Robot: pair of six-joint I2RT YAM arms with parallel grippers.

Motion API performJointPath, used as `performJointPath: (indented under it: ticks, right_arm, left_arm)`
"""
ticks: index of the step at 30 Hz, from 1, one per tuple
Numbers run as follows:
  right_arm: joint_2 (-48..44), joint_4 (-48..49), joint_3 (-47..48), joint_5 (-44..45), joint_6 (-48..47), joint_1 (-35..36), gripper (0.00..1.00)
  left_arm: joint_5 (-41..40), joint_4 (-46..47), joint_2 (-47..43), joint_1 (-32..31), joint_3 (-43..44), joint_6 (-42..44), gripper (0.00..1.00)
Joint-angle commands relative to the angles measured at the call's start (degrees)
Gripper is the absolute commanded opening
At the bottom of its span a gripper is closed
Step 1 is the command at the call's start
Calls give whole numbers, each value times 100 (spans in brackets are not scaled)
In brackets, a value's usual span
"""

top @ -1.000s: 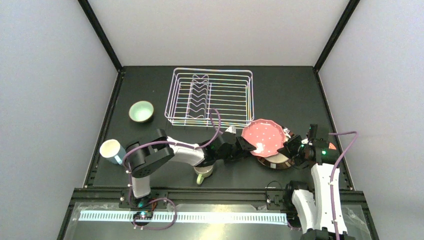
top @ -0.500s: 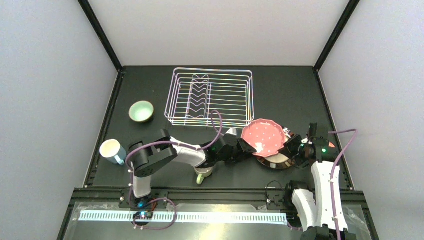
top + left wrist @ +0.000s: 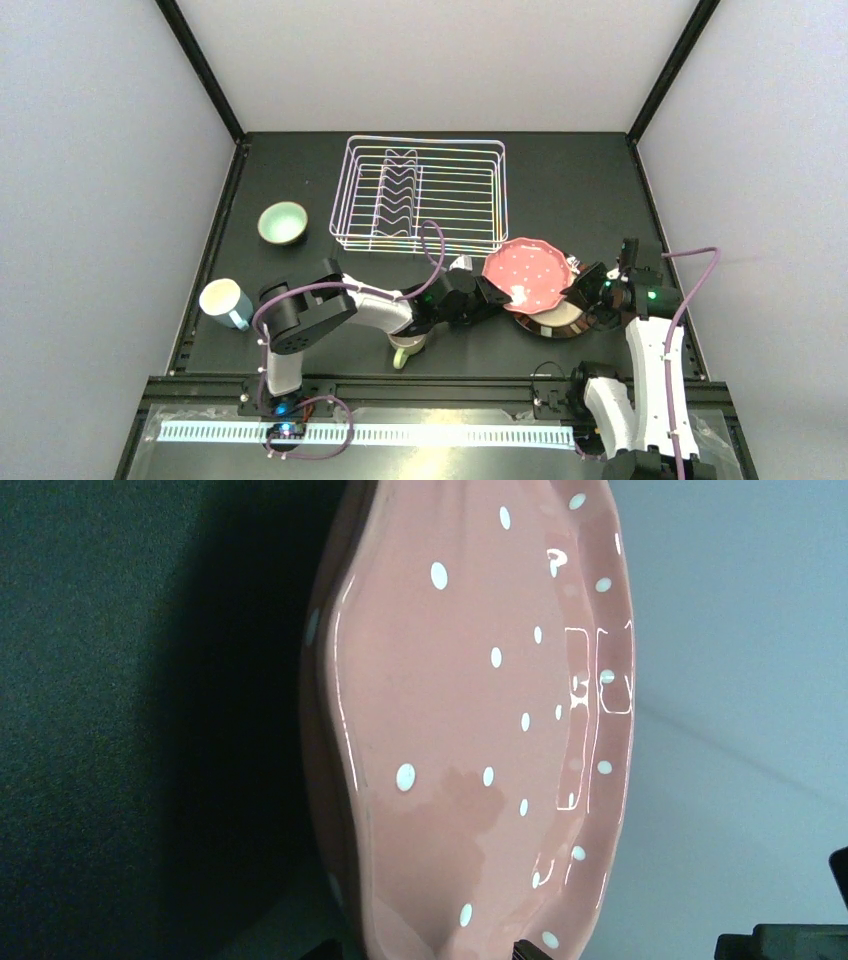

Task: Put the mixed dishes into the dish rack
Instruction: Grab the plate from the center of the board.

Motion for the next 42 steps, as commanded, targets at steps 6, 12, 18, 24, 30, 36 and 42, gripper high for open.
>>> performJointPath:
  ticks: [6,12,18,24,30,36,42]
  right_arm:
    - [48,-39,104,88,-133,-4,31]
    - [148,-30,135,123,-228,-4,31]
    - [251,34,158,101,-289,-4,31]
    - [287,69,141,84,-332,-4,31]
    - [322,89,166,54,-347,-4,31]
    - [309,89,170,35,-350,-4,31]
    - [305,90,149,44,-341,-4,31]
  left_arm:
    - [-281,237,351,-31,209,-37,98]
    - [-352,334,447,-32,262,-122,98]
    - [-445,138,487,-32,398,-108,97]
    - [-561,-152,494,-33,510,-90,92]
    - [-552,-300,536,-32,557,-109,79]
    - [-611,-422,510,-26,562,-115,62]
    - [-642,-580,466,-37,559,-92,39]
